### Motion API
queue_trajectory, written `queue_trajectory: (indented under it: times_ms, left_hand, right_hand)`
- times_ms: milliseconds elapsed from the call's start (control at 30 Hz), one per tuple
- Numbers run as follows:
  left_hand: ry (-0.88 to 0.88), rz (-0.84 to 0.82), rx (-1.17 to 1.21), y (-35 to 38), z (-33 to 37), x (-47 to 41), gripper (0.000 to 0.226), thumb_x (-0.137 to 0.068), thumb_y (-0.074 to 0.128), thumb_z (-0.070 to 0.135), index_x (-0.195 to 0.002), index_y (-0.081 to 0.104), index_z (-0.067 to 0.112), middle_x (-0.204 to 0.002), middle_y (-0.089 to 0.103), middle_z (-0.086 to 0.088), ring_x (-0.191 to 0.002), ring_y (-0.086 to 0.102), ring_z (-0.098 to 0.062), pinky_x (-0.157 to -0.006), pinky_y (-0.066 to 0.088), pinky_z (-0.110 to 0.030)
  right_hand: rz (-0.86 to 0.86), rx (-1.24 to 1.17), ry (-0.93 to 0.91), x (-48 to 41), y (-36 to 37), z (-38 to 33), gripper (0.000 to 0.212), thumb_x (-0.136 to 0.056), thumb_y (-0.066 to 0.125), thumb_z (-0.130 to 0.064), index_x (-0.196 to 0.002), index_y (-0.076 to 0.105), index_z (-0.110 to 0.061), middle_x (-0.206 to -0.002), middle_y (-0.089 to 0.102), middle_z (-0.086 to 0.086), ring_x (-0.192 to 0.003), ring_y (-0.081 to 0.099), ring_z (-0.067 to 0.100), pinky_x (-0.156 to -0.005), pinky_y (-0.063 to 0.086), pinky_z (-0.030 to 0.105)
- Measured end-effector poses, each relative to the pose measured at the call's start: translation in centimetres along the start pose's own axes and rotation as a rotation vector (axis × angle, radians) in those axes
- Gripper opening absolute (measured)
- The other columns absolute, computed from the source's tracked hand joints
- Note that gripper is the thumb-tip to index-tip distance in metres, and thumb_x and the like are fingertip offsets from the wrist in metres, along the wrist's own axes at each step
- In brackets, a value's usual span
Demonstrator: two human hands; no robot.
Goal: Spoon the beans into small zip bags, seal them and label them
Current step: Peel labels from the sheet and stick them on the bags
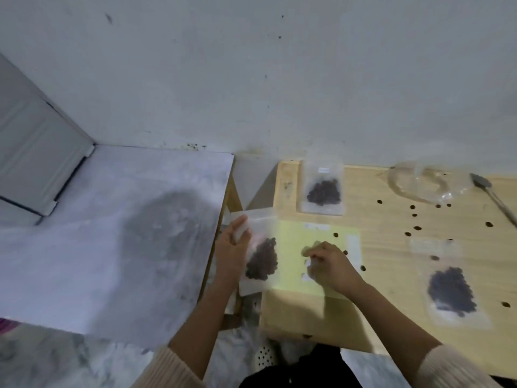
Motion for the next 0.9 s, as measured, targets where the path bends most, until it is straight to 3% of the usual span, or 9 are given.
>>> queue_trajectory:
  times_ms: [133, 200, 333, 400, 467, 533, 667, 767, 900]
  left_hand:
    - [-0.005, 0.000, -0.023, -2.4, -0.7, 0.4, 0.028, -0.090, 0.061, 0.018, -0.118, 0.062, 0.023, -0.115, 0.063, 0.004, -0.094, 0.058, 0.003, -0.075, 0.046, -0.006]
    - [0.010, -0.005, -0.026, -2.9, -0.7, 0.5, 0.028, -0.090, 0.060, 0.017, -0.117, 0.061, 0.023, -0.113, 0.063, 0.005, -0.092, 0.057, 0.008, -0.073, 0.044, -0.002]
    - [0.051, -0.084, -0.013, -3.2, -0.2, 0.5, 0.033, -0.081, 0.065, 0.035, -0.112, 0.061, 0.024, -0.112, 0.065, -0.005, -0.098, 0.062, -0.011, -0.086, 0.050, -0.021]
    - [0.058, -0.091, -0.041, -2.9, 0.3, 0.3, 0.031, -0.085, 0.065, 0.027, -0.115, 0.062, 0.021, -0.112, 0.064, -0.002, -0.095, 0.060, -0.004, -0.080, 0.049, -0.012]
    - [0.095, -0.065, -0.064, -2.4, 1.1, 0.1, 0.030, -0.088, 0.062, 0.012, -0.118, 0.063, 0.016, -0.113, 0.064, 0.001, -0.092, 0.058, 0.003, -0.073, 0.045, -0.004]
    - [0.131, -0.100, -0.078, -1.8, 1.8, -0.1, 0.032, -0.089, 0.061, 0.009, -0.120, 0.063, 0.014, -0.116, 0.062, 0.001, -0.096, 0.058, -0.003, -0.076, 0.044, -0.003]
    - [0.090, -0.182, 0.080, -0.2, 3.2, -0.1, 0.034, -0.088, 0.060, 0.005, -0.121, 0.061, 0.014, -0.121, 0.059, 0.004, -0.108, 0.058, -0.009, -0.088, 0.048, -0.014]
    - [0.046, -0.240, 0.236, 1.4, 4.7, 0.2, 0.036, -0.086, 0.061, -0.002, -0.119, 0.061, 0.012, -0.123, 0.061, -0.002, -0.114, 0.057, -0.015, -0.098, 0.048, -0.032]
    - [0.054, -0.285, 0.269, 3.2, 6.4, 0.4, 0.036, -0.084, 0.064, -0.001, -0.114, 0.064, 0.019, -0.123, 0.063, -0.005, -0.113, 0.059, -0.013, -0.100, 0.046, -0.034]
  right_hand:
    - [0.085, -0.029, -0.010, -0.2, 0.4, -0.2, 0.023, -0.068, 0.072, 0.002, -0.088, 0.073, -0.011, -0.073, 0.047, -0.010, -0.072, 0.054, 0.016, -0.067, 0.047, 0.027]
    - [0.072, -0.118, 0.082, -0.1, 0.3, -0.6, 0.013, -0.075, 0.067, 0.006, -0.084, 0.070, -0.003, -0.076, 0.046, -0.004, -0.067, 0.055, 0.012, -0.061, 0.045, 0.011]
    - [0.054, -0.171, 0.148, -0.3, 0.3, -0.8, 0.026, -0.079, 0.058, 0.011, -0.065, 0.062, -0.010, -0.075, 0.049, 0.002, -0.060, 0.056, 0.017, -0.050, 0.044, 0.011]
    - [0.074, -0.147, 0.128, -0.4, 0.2, -1.0, 0.035, -0.079, 0.056, 0.011, -0.060, 0.058, -0.019, -0.072, 0.053, 0.001, -0.064, 0.056, 0.012, -0.058, 0.043, 0.013]
    - [0.104, -0.214, 0.160, -0.4, -0.4, -1.8, 0.026, -0.083, 0.057, 0.004, -0.066, 0.058, -0.014, -0.075, 0.057, 0.001, -0.070, 0.056, 0.010, -0.061, 0.040, 0.009]
    - [0.171, -0.348, 0.169, -0.7, -1.6, -3.2, 0.020, -0.087, 0.057, -0.003, -0.070, 0.058, -0.014, -0.075, 0.060, 0.002, -0.068, 0.055, 0.015, -0.062, 0.041, 0.015]
    - [0.307, -0.513, 0.088, -1.8, -4.9, -6.7, 0.018, -0.086, 0.061, -0.006, -0.074, 0.063, -0.020, -0.077, 0.065, 0.001, -0.072, 0.060, 0.020, -0.072, 0.050, 0.033]
    - [0.333, -0.572, 0.029, -2.1, -7.0, -9.1, 0.022, -0.085, 0.063, -0.004, -0.077, 0.066, -0.024, -0.083, 0.068, -0.002, -0.077, 0.063, 0.017, -0.079, 0.052, 0.028]
    - [0.344, -0.562, 0.011, -2.1, -8.6, -10.4, 0.015, -0.083, 0.065, -0.003, -0.084, 0.070, -0.017, -0.079, 0.068, -0.007, -0.076, 0.063, 0.007, -0.076, 0.051, 0.017]
Point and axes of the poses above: each hand's wrist, its own x-axis away from the middle knuckle, its own y-axis out of the palm, z = x × y, the point moved 1 cm from there along -x, towards the middle knuckle
